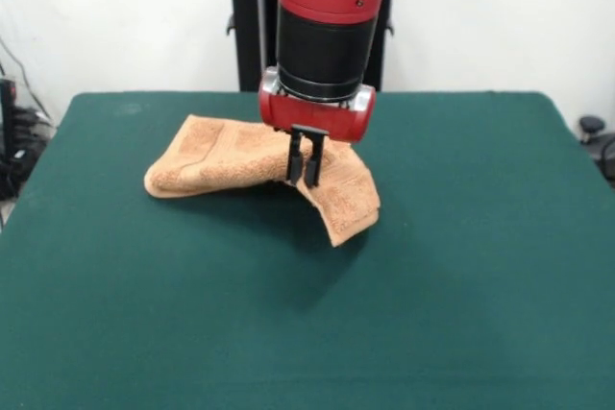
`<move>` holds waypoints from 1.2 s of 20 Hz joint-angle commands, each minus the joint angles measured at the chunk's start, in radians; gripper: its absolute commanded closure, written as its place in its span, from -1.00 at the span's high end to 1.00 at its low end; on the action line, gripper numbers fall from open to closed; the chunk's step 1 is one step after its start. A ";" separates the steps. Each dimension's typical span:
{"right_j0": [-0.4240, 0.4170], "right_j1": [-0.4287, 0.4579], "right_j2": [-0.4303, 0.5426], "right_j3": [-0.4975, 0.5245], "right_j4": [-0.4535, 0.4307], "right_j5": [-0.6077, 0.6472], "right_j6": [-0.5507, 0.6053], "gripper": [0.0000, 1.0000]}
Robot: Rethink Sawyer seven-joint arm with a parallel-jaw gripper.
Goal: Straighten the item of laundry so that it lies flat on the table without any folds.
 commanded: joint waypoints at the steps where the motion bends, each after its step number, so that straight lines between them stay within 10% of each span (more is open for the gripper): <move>1: 0.049 0.060 0.063 0.053 0.007 0.019 0.138 -1.00; 24: 0.148 0.482 0.055 -0.152 0.188 -0.401 0.302 -1.00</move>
